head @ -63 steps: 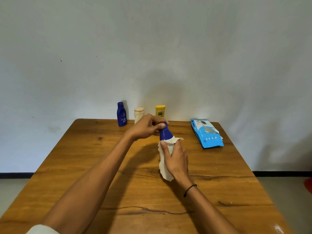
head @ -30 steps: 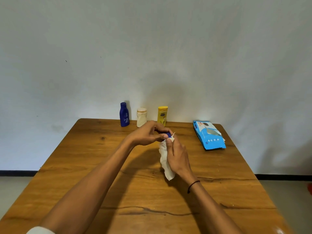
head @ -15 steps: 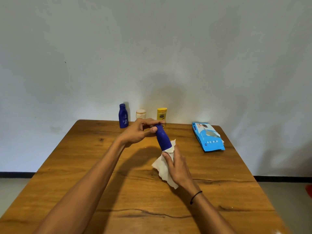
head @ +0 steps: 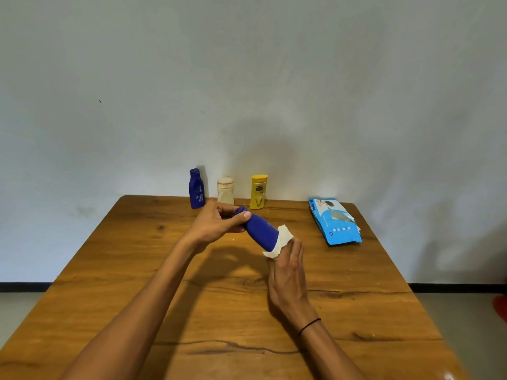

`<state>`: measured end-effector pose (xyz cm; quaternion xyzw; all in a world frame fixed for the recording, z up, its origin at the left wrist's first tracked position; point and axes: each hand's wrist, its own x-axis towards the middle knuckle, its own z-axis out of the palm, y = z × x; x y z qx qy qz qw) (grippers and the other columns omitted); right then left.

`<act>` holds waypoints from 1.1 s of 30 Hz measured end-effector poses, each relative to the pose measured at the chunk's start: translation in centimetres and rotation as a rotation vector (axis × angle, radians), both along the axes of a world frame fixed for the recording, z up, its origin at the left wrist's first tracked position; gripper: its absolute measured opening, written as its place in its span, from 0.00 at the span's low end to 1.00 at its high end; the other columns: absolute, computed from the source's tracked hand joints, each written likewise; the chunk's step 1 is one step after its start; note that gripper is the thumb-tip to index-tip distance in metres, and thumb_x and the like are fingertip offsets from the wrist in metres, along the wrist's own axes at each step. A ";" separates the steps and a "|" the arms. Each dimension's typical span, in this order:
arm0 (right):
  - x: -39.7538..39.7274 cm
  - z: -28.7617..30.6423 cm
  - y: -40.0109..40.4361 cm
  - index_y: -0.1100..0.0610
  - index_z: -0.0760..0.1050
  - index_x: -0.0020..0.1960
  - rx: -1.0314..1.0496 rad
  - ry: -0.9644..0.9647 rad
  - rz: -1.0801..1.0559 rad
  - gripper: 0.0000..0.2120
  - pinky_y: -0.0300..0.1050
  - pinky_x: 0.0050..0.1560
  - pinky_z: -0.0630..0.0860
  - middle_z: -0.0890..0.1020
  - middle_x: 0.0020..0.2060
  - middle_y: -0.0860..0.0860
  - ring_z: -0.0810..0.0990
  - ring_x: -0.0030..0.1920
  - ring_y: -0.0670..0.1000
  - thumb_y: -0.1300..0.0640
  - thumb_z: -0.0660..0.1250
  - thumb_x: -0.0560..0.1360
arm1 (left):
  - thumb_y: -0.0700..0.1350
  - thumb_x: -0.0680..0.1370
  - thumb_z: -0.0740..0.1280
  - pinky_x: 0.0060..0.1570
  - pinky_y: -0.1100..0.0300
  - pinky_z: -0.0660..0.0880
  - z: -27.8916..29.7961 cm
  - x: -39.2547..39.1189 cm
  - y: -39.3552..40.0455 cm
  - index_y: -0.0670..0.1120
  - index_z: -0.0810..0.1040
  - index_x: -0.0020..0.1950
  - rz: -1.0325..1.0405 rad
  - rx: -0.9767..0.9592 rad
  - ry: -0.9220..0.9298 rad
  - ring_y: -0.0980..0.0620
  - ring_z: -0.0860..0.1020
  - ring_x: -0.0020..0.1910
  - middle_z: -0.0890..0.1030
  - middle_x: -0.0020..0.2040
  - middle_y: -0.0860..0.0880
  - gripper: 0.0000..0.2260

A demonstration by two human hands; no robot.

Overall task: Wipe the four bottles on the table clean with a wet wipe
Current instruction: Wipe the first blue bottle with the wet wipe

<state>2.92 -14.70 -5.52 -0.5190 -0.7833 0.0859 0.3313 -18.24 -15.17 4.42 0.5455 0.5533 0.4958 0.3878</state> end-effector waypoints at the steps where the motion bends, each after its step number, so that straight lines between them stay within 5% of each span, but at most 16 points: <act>1: 0.0 0.3 0.2 0.58 0.62 0.74 -0.018 -0.001 -0.006 0.32 0.51 0.58 0.82 0.67 0.67 0.56 0.71 0.65 0.51 0.58 0.75 0.76 | 0.48 0.78 0.75 0.53 0.58 0.84 -0.1 -0.3 -0.2 0.45 0.86 0.57 -0.044 -0.005 0.007 0.48 0.87 0.52 0.89 0.48 0.47 0.11; 4: 0.0 2.2 0.6 0.55 0.66 0.69 -0.016 -0.078 0.027 0.22 0.44 0.53 0.78 0.75 0.58 0.52 0.73 0.54 0.47 0.43 0.64 0.82 | 0.48 0.78 0.76 0.54 0.61 0.82 -0.6 -0.6 -0.7 0.48 0.86 0.61 -0.169 -0.009 0.123 0.50 0.86 0.55 0.88 0.52 0.50 0.12; 7: -0.4 3.9 1.0 0.53 0.65 0.68 -0.072 -0.120 0.159 0.21 0.45 0.47 0.79 0.77 0.51 0.49 0.76 0.47 0.47 0.39 0.57 0.84 | 0.45 0.78 0.76 0.50 0.57 0.83 -0.7 -0.4 -0.6 0.48 0.86 0.62 -0.213 0.010 0.109 0.49 0.85 0.56 0.88 0.54 0.51 0.13; 12: -0.7 4.5 2.2 0.52 0.73 0.52 -0.391 0.273 0.375 0.30 0.43 0.36 0.72 0.78 0.38 0.48 0.76 0.37 0.47 0.28 0.48 0.79 | 0.47 0.78 0.74 0.51 0.57 0.83 -0.1 -0.5 -0.3 0.49 0.85 0.64 -0.288 0.026 0.185 0.49 0.84 0.57 0.87 0.55 0.54 0.14; 16: 0.1 4.2 3.1 0.60 0.76 0.60 -0.880 0.601 0.515 0.33 0.44 0.43 0.78 0.84 0.45 0.54 0.83 0.44 0.54 0.32 0.52 0.81 | 0.45 0.79 0.73 0.54 0.55 0.83 -0.2 -1.8 -0.2 0.48 0.84 0.64 -0.298 0.030 0.123 0.46 0.83 0.60 0.86 0.58 0.51 0.14; 20: 1.0 5.0 1.9 0.51 0.72 0.64 -1.164 0.720 0.549 0.20 0.45 0.53 0.81 0.84 0.52 0.55 0.85 0.52 0.53 0.39 0.50 0.85 | 0.44 0.81 0.72 0.56 0.52 0.83 -0.1 -2.3 -0.2 0.47 0.82 0.66 -0.382 0.017 0.204 0.45 0.82 0.61 0.84 0.60 0.50 0.13; 24: -0.4 5.3 1.6 0.47 0.74 0.53 -0.808 0.425 0.420 0.29 0.47 0.46 0.77 0.83 0.47 0.57 0.83 0.47 0.59 0.28 0.44 0.81 | 0.50 0.80 0.73 0.65 0.45 0.79 0.2 -1.6 0.3 0.55 0.82 0.67 -0.387 0.001 0.392 0.52 0.80 0.63 0.83 0.62 0.56 0.14; 26: -1.4 4.5 1.5 0.50 0.75 0.53 -0.471 0.299 0.326 0.37 0.46 0.37 0.78 0.82 0.40 0.50 0.81 0.38 0.50 0.21 0.42 0.76 | 0.53 0.80 0.73 0.67 0.44 0.77 0.0 -0.9 0.6 0.57 0.81 0.67 -0.378 0.011 0.455 0.56 0.79 0.63 0.83 0.62 0.58 0.15; 29: -2.0 3.6 1.3 0.55 0.72 0.64 -0.152 0.149 0.199 0.29 0.42 0.34 0.79 0.80 0.43 0.47 0.81 0.39 0.46 0.33 0.48 0.82 | 0.53 0.80 0.73 0.67 0.45 0.77 -0.5 -0.1 0.6 0.58 0.82 0.65 -0.311 0.069 0.432 0.56 0.79 0.62 0.83 0.61 0.58 0.13; 31: -1.8 3.1 1.2 0.55 0.67 0.70 -0.120 0.110 0.210 0.20 0.38 0.38 0.78 0.80 0.49 0.48 0.80 0.43 0.46 0.43 0.58 0.84 | 0.50 0.80 0.73 0.64 0.45 0.80 -0.8 -0.2 0.5 0.56 0.83 0.64 -0.258 0.087 0.331 0.55 0.81 0.61 0.83 0.59 0.57 0.12; 33: -1.4 2.6 1.3 0.54 0.63 0.74 -0.159 0.116 0.256 0.23 0.39 0.41 0.80 0.80 0.53 0.48 0.80 0.46 0.46 0.47 0.63 0.83 | 0.50 0.80 0.74 0.63 0.45 0.81 -1.0 -0.6 0.2 0.56 0.84 0.64 -0.244 0.072 0.302 0.54 0.81 0.60 0.84 0.59 0.57 0.12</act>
